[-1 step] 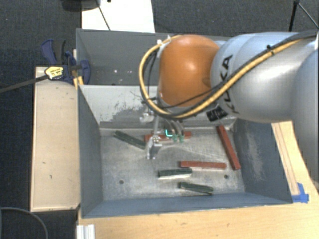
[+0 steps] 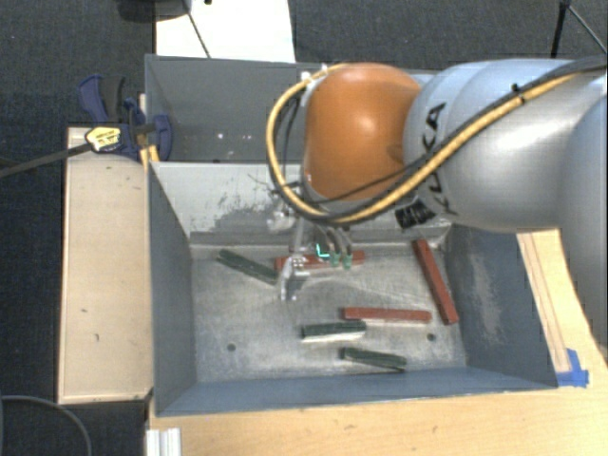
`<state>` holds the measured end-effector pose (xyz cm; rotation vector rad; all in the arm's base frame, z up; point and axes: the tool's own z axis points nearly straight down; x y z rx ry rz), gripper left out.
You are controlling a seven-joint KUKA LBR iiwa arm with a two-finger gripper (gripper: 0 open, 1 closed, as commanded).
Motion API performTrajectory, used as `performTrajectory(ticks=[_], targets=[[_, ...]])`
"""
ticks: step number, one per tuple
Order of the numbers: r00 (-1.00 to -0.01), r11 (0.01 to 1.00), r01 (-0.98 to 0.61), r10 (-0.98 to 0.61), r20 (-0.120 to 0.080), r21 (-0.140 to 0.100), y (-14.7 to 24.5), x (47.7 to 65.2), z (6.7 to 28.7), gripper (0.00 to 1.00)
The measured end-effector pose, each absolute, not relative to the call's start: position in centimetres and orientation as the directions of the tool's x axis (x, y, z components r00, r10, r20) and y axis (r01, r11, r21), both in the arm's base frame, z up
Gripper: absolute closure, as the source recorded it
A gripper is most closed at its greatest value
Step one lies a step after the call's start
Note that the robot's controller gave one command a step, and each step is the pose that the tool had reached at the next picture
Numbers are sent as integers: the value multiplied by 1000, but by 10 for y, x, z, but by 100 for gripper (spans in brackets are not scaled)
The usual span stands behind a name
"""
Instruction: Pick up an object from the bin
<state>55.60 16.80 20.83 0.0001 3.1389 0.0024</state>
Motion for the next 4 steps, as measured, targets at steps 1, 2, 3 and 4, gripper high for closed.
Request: performTrajectory(ticks=[1,2,3,4], targets=[[-999,999,49,49,-9,4,165,570,159,0],[-968,968,252,252,-14,8,143,573,75,100],[-967,967,254,254,-14,8,143,573,75,100],[-975,975,224,224,-6,3,145,590,233,100]])
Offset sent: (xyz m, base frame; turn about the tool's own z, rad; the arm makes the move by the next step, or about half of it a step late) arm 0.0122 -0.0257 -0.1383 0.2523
